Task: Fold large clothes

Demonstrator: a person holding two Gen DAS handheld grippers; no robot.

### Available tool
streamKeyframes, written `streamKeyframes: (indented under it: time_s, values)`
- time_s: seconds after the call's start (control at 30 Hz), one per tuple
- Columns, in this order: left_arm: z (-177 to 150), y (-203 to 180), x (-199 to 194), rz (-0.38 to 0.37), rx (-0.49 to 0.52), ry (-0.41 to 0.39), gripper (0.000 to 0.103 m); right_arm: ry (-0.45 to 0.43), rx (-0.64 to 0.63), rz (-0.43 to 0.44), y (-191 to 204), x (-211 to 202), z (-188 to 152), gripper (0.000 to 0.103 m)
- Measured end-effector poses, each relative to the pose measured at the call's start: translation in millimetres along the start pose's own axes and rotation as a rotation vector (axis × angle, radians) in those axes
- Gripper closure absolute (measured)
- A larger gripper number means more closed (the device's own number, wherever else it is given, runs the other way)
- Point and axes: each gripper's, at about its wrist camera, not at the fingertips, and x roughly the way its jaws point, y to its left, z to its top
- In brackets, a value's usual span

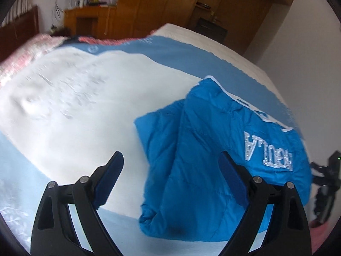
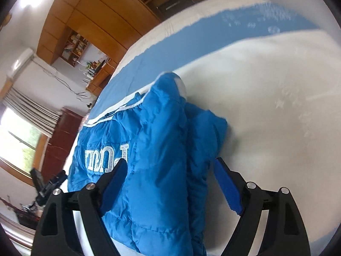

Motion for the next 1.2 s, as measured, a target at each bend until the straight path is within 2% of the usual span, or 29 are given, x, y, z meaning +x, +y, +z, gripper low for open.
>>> streamKeyframes:
  time_s: [0.07, 0.33, 0.6, 0.7, 0.77, 0.8, 0.83, 0.87, 0.93, 1.07, 1.2]
  values:
    - [3, 3, 9, -0.039, -0.014, 0.023, 0.013, 0.023, 0.021, 0.018, -6, 6, 1, 0.019]
    - [13, 8, 42, -0.116, -0.024, 0.108, 0.013, 0.076, 0.042, 0.062, -19, 21, 5, 0.019]
    - [15, -5, 65, -0.114, 0.005, 0.152, 0.012, 0.095, 0.007, 0.066, -14, 31, 10, 0.018]
    - [16, -9, 67, -0.110, 0.004, 0.143, 0.023, 0.100, -0.017, 0.054, -7, 36, 11, 0.018]
    - [16, -13, 67, -0.109, 0.013, 0.132, 0.037, 0.106, -0.036, 0.047, -1, 41, 12, 0.028]
    - [16, -14, 65, -0.108, 0.018, 0.127, 0.041, 0.109, -0.035, 0.047, 0, 43, 13, 0.037]
    - [16, -16, 63, -0.105, 0.025, 0.120, 0.049, 0.115, -0.028, 0.065, -1, 44, 13, 0.050]
    - [15, -18, 61, -0.100, 0.032, 0.114, 0.057, 0.124, -0.013, 0.105, -3, 45, 13, 0.056]
    - [14, -23, 54, -0.085, 0.033, 0.098, 0.067, 0.124, 0.015, 0.149, -6, 42, 11, 0.071]
    - [13, -37, 38, -0.027, 0.056, 0.053, 0.078, 0.109, 0.026, 0.182, -1, 30, 8, 0.080]
    - [13, -53, 15, 0.001, 0.101, 0.000, 0.081, 0.085, 0.008, 0.217, 15, 7, 6, 0.083]
